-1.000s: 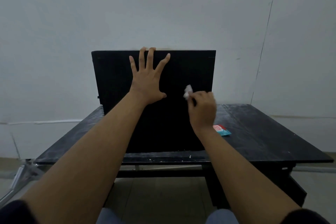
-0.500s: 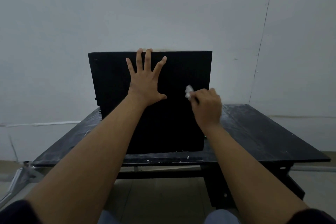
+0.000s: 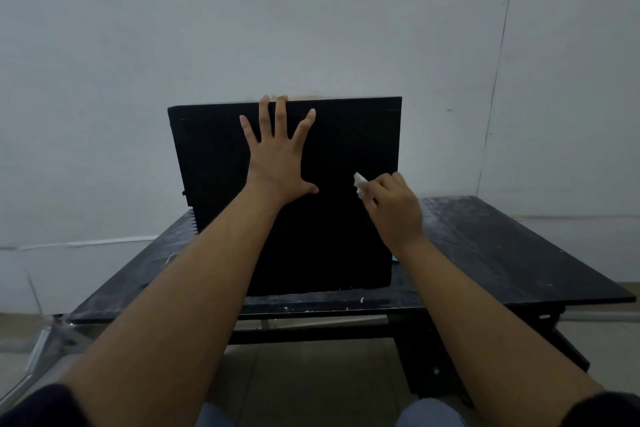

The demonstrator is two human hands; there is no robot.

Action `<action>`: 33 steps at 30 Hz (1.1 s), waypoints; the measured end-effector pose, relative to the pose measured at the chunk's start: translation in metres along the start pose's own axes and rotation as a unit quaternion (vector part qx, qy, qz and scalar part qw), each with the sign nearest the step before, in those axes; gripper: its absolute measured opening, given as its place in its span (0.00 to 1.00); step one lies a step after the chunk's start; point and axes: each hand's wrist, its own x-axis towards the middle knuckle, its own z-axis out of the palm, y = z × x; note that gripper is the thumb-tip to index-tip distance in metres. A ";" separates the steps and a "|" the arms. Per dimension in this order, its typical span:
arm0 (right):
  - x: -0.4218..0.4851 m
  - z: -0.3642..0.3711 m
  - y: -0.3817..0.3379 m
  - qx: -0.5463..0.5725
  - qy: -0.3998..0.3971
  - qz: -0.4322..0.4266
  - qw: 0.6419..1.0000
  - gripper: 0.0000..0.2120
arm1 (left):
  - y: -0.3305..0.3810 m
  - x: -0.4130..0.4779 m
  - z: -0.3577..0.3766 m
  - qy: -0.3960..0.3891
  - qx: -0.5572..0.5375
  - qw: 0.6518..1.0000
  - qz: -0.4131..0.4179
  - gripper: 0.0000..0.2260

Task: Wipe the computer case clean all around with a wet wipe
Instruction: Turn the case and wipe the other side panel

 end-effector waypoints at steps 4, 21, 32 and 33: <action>0.006 -0.010 0.005 0.031 0.080 0.210 0.974 0.07 | -0.001 -0.001 0.000 0.007 -0.001 1.000 0.002 0.67; -0.011 -0.014 0.028 -0.015 0.061 0.128 0.990 0.04 | 0.000 -0.001 0.001 0.011 0.003 1.000 0.003 0.66; -0.041 -0.008 0.035 -0.014 0.017 0.095 0.995 0.05 | 0.002 -0.002 0.001 0.013 -0.003 1.000 -0.004 0.66; -0.043 -0.009 0.034 -0.005 0.037 0.134 0.990 0.02 | 0.002 -0.002 0.001 0.014 -0.002 1.000 -0.003 0.66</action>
